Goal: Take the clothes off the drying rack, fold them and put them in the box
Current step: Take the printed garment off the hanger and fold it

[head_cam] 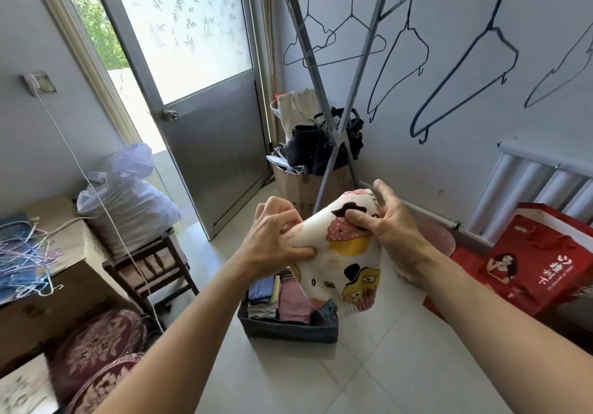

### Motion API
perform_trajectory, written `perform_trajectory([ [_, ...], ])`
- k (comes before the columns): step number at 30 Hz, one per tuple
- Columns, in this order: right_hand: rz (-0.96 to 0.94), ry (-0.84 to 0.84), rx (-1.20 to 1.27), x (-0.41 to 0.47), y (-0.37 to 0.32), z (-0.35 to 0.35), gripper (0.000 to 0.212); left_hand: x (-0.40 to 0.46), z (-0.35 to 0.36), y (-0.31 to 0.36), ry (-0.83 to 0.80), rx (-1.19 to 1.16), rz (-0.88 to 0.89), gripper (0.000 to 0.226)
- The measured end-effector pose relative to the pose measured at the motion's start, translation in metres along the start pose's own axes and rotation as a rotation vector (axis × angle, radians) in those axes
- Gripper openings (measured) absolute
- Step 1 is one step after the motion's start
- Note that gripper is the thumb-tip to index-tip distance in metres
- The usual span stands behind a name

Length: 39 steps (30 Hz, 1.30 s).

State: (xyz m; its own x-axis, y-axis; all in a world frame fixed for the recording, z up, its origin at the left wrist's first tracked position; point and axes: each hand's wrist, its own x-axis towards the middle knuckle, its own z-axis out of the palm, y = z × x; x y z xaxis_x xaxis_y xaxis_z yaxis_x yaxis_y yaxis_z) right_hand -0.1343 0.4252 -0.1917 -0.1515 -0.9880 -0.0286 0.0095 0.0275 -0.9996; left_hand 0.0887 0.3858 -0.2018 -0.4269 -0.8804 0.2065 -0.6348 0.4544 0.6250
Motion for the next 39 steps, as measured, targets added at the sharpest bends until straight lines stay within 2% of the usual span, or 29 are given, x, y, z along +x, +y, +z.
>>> perform_trajectory([
  [2,0.029,-0.072,0.071,0.008,0.004,0.004,0.115,0.003,-0.006,-0.005,-0.062,-0.287,-0.022,0.040],
  [4,0.064,-0.165,0.148,0.019,0.008,0.010,0.123,0.008,-0.011,-0.010,-0.032,-0.534,-0.095,0.040],
  [6,0.089,-0.206,0.241,0.028,0.008,0.022,0.123,0.017,-0.015,-0.016,0.063,-0.653,-0.180,0.041],
  [8,0.114,-0.142,0.240,0.042,0.006,0.040,0.120,0.029,-0.021,-0.025,0.139,-0.731,-0.250,0.042],
  [10,0.076,-0.002,0.070,0.058,0.002,0.063,0.106,0.045,-0.029,-0.038,0.180,-0.765,-0.321,0.032],
  [11,0.007,0.092,-0.098,0.066,0.002,0.072,0.098,0.053,-0.032,-0.043,0.192,-0.755,-0.362,0.027],
  [13,-0.260,0.249,-0.459,0.081,0.004,0.088,0.077,0.071,-0.039,-0.059,0.226,-0.691,-0.449,0.027],
  [15,-0.471,0.223,-0.608,0.090,0.003,0.106,0.052,0.086,-0.051,-0.072,0.263,-0.628,-0.510,0.043],
  [16,-0.483,0.143,-0.636,0.092,0.002,0.116,0.048,0.093,-0.056,-0.079,0.279,-0.611,-0.526,0.050],
  [18,-0.394,-0.025,-0.723,0.100,0.005,0.141,0.069,0.106,-0.068,-0.092,0.302,-0.584,-0.548,0.056],
  [20,-0.342,-0.136,-0.800,0.110,0.010,0.162,0.091,0.116,-0.076,-0.102,0.319,-0.624,-0.568,0.045],
  [22,-0.303,-0.188,-0.704,0.127,0.015,0.179,0.089,0.125,-0.085,-0.112,0.268,-0.746,-0.561,0.029],
  [24,-0.205,-0.170,-0.432,0.145,0.016,0.191,0.068,0.132,-0.098,-0.120,0.171,-0.823,-0.529,0.046],
  [26,-0.073,-0.094,-0.120,0.160,0.016,0.200,0.036,0.136,-0.110,-0.128,0.045,-0.815,-0.469,0.063],
  [28,0.053,-0.009,0.060,0.175,0.014,0.209,0.014,0.137,-0.118,-0.144,-0.104,-0.749,-0.378,0.066],
  [30,0.162,0.053,0.173,0.190,0.014,0.216,0.014,0.134,-0.121,-0.162,-0.235,-0.688,-0.283,0.059],
  [32,0.230,0.075,0.184,0.206,0.013,0.228,0.021,0.133,-0.119,-0.184,-0.324,-0.460,-0.151,0.078],
  [34,0.266,0.076,0.130,0.215,0.013,0.235,0.023,0.130,-0.111,-0.197,-0.289,-0.291,-0.062,0.093],
  [36,0.295,0.060,0.124,0.223,0.017,0.242,0.024,0.132,-0.107,-0.210,-0.238,-0.379,-0.061,0.067],
  [38,0.335,0.044,0.185,0.227,0.025,0.245,0.024,0.134,-0.113,-0.216,-0.228,-0.597,-0.113,0.035],
  [39,0.365,0.052,0.218,0.228,0.030,0.246,0.024,0.135,-0.119,-0.216,-0.208,-0.726,-0.158,0.027],
])
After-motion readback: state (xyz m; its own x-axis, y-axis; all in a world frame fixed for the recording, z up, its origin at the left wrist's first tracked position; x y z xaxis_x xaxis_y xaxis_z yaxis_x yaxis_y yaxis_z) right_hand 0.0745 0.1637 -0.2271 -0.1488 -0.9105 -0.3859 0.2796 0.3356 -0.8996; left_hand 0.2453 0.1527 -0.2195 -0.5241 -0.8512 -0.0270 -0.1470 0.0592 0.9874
